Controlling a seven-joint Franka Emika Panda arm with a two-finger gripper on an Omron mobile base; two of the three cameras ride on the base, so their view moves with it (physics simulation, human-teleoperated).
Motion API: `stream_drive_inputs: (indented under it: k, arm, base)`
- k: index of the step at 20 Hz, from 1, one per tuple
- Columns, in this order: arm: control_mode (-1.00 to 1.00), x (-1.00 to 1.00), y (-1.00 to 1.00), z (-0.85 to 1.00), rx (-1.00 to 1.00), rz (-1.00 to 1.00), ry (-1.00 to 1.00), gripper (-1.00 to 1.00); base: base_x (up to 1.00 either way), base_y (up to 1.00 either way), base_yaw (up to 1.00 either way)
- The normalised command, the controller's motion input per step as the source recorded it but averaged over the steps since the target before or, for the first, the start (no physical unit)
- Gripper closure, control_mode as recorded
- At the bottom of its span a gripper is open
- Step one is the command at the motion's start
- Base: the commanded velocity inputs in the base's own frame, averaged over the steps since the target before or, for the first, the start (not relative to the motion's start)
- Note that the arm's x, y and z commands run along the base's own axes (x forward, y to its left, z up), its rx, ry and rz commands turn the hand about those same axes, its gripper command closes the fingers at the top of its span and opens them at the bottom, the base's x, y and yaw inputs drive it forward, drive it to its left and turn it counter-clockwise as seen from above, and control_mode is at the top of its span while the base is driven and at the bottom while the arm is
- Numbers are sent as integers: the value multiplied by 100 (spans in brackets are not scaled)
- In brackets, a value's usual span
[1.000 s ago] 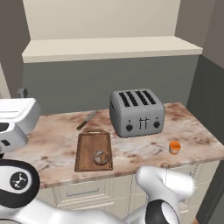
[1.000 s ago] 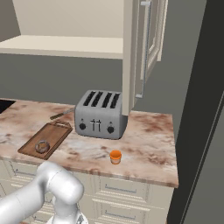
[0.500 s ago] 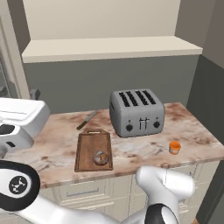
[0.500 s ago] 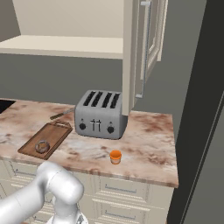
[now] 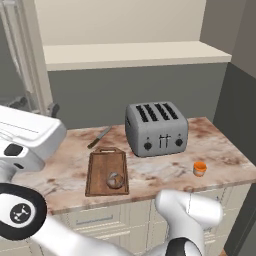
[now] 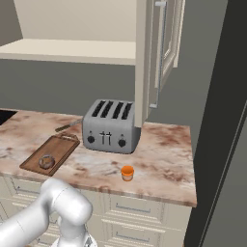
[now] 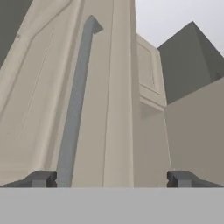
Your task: Pick the bread, place it on the cutting board, pick the jam, place it on the counter, and close the cabinet.
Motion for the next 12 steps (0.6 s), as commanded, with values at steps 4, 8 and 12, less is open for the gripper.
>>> stream_drive_inputs:
  k: [4, 8, 12]
  arm:
    - [-100, 12, -22, 0, 0, -11, -3, -100]
    - [-100, 34, -28, 0, 0, 0, 0, -100]
    - [-100, 34, -33, 0, 0, 2, 0, -100]
  base:
    - [0, 0, 0]
    - [0, 0, 0]
    - [0, 0, 0]
